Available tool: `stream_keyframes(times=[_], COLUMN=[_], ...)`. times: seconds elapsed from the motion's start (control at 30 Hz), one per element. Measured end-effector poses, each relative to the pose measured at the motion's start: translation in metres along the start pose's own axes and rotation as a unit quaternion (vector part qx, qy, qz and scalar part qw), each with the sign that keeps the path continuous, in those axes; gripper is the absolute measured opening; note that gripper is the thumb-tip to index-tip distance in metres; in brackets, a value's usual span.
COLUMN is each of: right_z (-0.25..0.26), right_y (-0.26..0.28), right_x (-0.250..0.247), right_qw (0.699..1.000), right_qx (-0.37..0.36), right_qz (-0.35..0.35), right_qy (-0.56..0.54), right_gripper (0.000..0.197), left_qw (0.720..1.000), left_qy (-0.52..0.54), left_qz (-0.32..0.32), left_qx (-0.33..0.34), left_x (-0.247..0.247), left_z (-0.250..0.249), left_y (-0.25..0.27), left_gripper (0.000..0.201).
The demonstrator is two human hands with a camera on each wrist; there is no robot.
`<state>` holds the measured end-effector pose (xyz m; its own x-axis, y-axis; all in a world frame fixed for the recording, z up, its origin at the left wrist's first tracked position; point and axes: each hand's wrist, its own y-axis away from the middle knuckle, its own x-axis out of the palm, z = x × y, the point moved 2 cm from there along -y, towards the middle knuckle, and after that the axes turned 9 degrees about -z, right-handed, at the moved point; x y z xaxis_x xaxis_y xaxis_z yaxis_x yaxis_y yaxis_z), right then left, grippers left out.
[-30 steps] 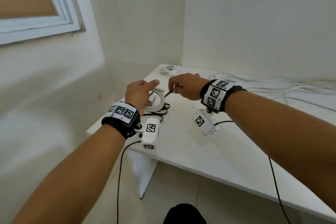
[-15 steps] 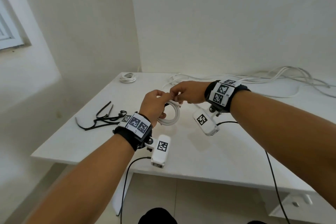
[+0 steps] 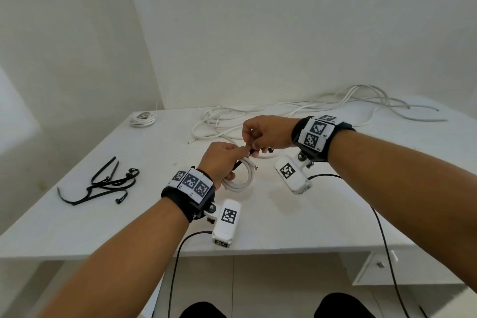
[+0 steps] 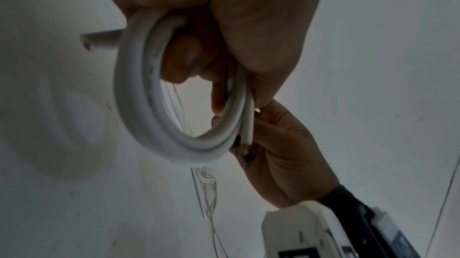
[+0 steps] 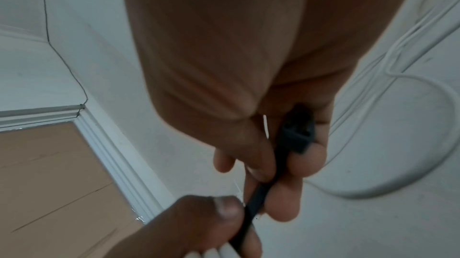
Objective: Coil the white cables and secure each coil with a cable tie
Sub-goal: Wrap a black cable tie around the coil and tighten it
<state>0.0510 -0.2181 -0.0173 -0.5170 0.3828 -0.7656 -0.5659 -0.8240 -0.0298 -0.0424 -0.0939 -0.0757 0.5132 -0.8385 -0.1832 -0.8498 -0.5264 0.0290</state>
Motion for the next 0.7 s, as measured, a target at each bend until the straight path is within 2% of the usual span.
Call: stream_keyframes(times=[0.13,0.2,0.27,0.33,0.47,0.57,0.7], right_z=[-0.008,-0.009,-0.008,-0.006,-0.007,-0.008,-0.007], right_y=[0.009,0.010,0.011,0.014,0.017,0.016,0.015], right_x=[-0.005,-0.005,-0.002,0.004,0.017,0.022,0.028], right_qw=[0.999,0.993,0.976,0.955,0.913,0.894,0.869], right_qx=[-0.002,-0.036,-0.124,-0.199,-0.241,-0.253,-0.287], right_qz=[-0.028,-0.079,-0.139,-0.168,-0.190,-0.215,-0.249], right_qy=[0.039,0.078,0.109,0.141,0.269,0.302,0.316], right_gripper=[0.020,0.015,0.015,0.020,0.031,0.035,0.012], left_qw=[1.000,1.000,0.998,0.995,0.987,0.988,0.987], left_qy=[-0.012,0.000,0.024,0.052,0.079,0.077,0.085], left_qz=[0.018,0.002,-0.032,-0.063,-0.111,-0.111,-0.113], left_qx=[-0.013,-0.022,-0.039,-0.061,-0.086,-0.079,-0.078], left_x=[0.011,0.014,0.015,0.015,0.015,0.020,0.021], left_z=[0.002,0.001,-0.001,-0.005,-0.011,-0.013,-0.015], left_y=[0.000,-0.002,-0.006,-0.008,-0.009,-0.010,-0.008], left_gripper=[0.017,0.023,0.030,0.027,0.020,0.025,0.023])
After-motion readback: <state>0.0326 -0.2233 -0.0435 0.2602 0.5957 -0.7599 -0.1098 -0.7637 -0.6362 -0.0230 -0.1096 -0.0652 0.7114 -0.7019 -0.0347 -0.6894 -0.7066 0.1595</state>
